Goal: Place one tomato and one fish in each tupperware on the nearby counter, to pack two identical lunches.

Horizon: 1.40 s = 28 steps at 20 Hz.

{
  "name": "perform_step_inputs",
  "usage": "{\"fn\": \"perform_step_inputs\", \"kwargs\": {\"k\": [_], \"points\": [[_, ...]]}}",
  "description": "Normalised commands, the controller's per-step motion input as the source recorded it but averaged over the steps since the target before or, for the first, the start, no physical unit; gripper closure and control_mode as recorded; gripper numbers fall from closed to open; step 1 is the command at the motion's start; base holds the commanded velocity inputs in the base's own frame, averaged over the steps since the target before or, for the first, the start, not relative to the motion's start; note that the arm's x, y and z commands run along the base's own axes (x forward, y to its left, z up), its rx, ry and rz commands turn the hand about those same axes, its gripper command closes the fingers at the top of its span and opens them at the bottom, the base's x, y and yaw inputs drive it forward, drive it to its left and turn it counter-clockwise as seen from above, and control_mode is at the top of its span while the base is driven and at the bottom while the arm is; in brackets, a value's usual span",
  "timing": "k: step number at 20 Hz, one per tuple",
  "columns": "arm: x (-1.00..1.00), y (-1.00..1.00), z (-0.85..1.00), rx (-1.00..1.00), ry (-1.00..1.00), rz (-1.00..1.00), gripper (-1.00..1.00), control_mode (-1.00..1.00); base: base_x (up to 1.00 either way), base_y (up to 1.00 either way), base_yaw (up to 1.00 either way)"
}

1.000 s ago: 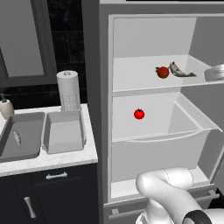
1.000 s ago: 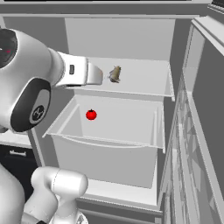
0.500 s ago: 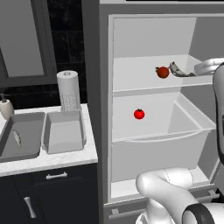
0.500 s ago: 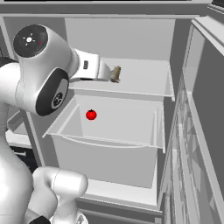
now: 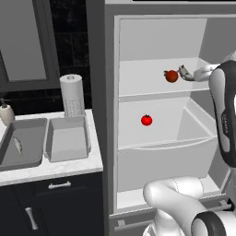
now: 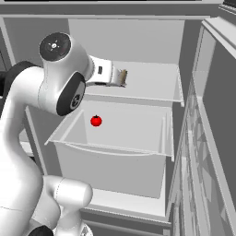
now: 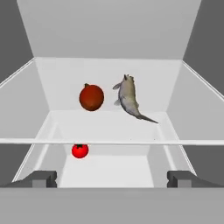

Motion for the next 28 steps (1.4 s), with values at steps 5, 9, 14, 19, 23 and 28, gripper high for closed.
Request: {"fn": "perform_step_inputs", "kwargs": {"k": [5,9,14,19,23,28], "points": [[0.30,-0.06,-0.11,0.00,0.02,0.01,-1.00,-1.00,0.00,0.00,0.00],[0.27,-0.24,-0.19,0.00,0.00,0.04,-1.00,-1.00,0.00,0.00,0.00],[0.24,-0.10,-0.28,0.00,0.00,0.03,-1.00,-1.00,0.00,0.00,0.00],[0.49,0.00,-0.10,0.00,0.01,0.00,-1.00,-1.00,0.00,0.00,0.00],[0.42,0.00,0.00,0.00,0.02,0.00,-1.00,-1.00,0.00,0.00,0.00],[0.38,-0.02,-0.01,0.00,0.06,0.00,-1.00,-1.00,0.00,0.00,0.00]]}}
